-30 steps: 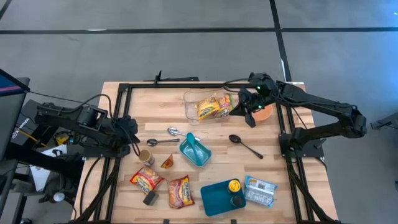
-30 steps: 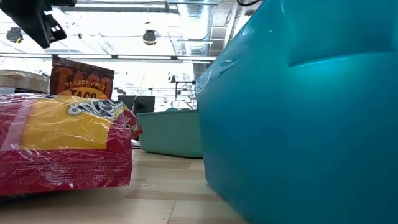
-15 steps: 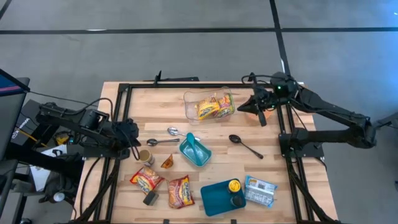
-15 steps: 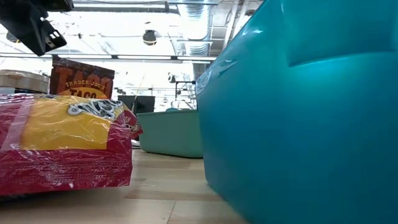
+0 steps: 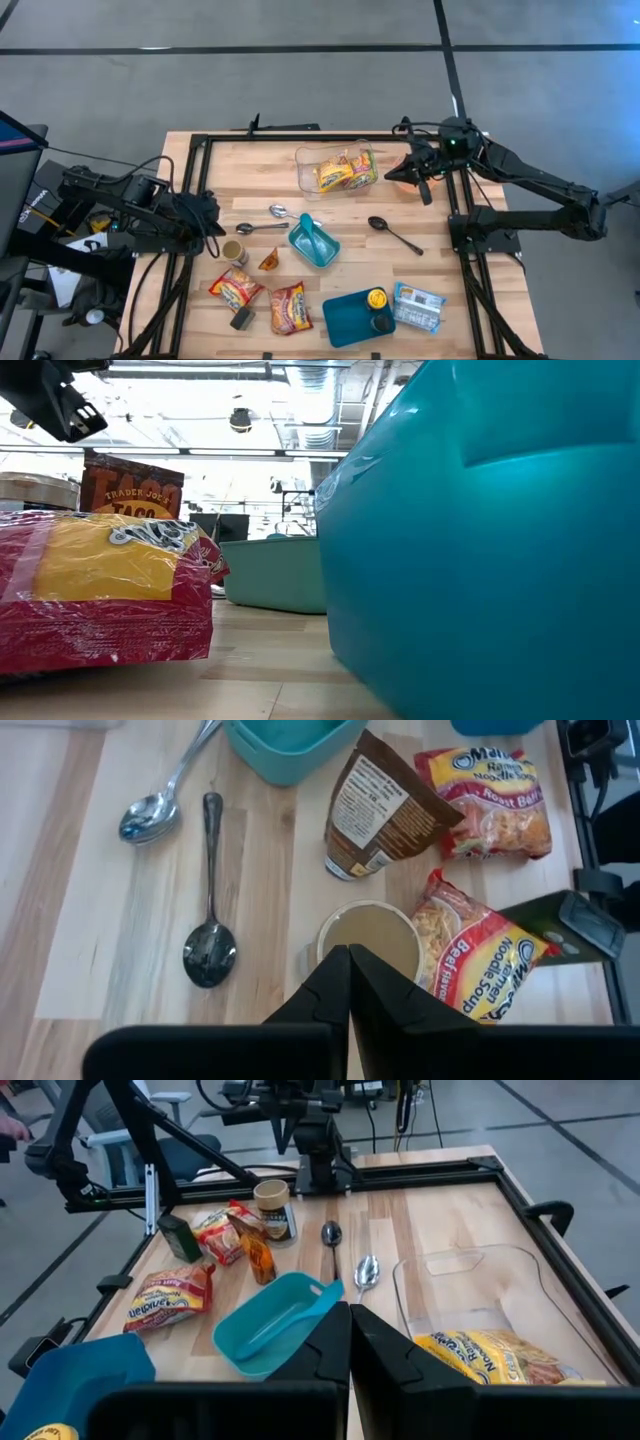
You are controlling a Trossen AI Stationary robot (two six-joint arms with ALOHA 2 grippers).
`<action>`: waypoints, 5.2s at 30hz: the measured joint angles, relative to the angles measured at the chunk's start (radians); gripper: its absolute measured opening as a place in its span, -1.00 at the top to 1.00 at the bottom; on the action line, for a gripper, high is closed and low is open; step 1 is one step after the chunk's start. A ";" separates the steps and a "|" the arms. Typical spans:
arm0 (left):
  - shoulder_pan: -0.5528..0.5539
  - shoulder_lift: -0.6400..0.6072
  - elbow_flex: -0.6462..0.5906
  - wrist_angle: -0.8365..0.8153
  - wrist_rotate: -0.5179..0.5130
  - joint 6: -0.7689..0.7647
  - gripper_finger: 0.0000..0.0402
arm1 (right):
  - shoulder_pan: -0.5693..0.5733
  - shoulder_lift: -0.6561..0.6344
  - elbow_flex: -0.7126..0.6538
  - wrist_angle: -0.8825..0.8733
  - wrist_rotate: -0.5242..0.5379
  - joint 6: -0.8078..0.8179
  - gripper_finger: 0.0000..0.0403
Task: Pick & Place Food Item
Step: Put the golden seasoning bottle into the blue bin
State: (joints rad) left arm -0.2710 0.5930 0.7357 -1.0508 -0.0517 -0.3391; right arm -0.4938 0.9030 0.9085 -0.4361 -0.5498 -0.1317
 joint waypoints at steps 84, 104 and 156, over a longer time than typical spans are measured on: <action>0.001 0.123 -0.147 -0.004 0.146 -0.182 -0.53 | 0.000 0.001 0.000 -0.027 0.008 0.079 1.00; -0.013 0.143 -0.338 0.377 0.234 -0.192 -0.50 | 0.000 0.001 0.000 -0.031 0.008 0.072 1.00; -0.020 0.279 -0.424 0.819 -0.076 0.175 -0.50 | 0.000 0.002 0.000 -0.035 0.008 0.071 1.00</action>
State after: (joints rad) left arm -0.2913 0.8721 0.3115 -0.2321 -0.1272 -0.1644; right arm -0.4936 0.9045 0.9085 -0.4716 -0.5419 -0.0606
